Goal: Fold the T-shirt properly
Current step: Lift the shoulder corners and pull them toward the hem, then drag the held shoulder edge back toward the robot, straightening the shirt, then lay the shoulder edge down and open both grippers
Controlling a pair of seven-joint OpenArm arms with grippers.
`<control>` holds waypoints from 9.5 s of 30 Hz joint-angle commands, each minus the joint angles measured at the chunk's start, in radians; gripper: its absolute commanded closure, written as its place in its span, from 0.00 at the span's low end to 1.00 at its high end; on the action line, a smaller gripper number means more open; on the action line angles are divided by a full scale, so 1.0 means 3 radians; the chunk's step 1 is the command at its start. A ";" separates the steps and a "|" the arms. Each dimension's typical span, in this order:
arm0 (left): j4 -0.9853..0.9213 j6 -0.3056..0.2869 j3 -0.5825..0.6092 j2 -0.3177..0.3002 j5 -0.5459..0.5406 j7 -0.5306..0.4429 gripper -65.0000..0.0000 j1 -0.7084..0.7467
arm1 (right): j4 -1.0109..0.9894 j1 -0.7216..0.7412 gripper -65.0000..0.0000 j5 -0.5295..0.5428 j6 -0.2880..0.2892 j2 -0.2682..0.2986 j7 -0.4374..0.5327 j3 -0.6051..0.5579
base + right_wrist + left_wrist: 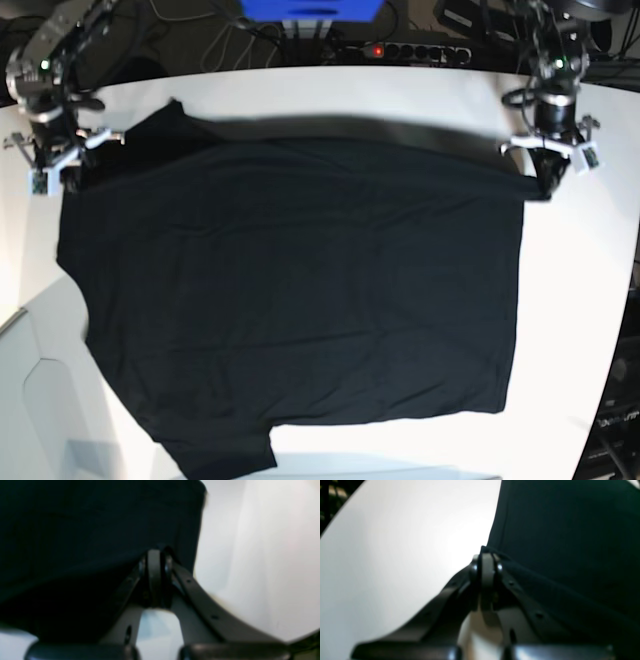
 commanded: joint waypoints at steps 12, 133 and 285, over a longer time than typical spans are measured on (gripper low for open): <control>-0.0239 0.0013 -0.0023 -0.0031 0.0000 0.0540 1.00 -0.0857 | -0.0457 0.0944 1.00 -0.0461 0.0049 0.0129 -0.0052 -0.0501; -0.1303 -0.0008 -0.0023 0.0169 -0.0005 0.0545 0.89 -0.1292 | -0.1736 0.1670 0.56 -0.0830 0.0049 0.0697 0.0500 -0.0296; 0.0185 -0.0018 -0.0795 0.0424 -0.0035 0.1573 0.59 0.0391 | -0.0605 -0.0519 0.62 -0.0630 0.0049 0.0436 -0.0057 0.0097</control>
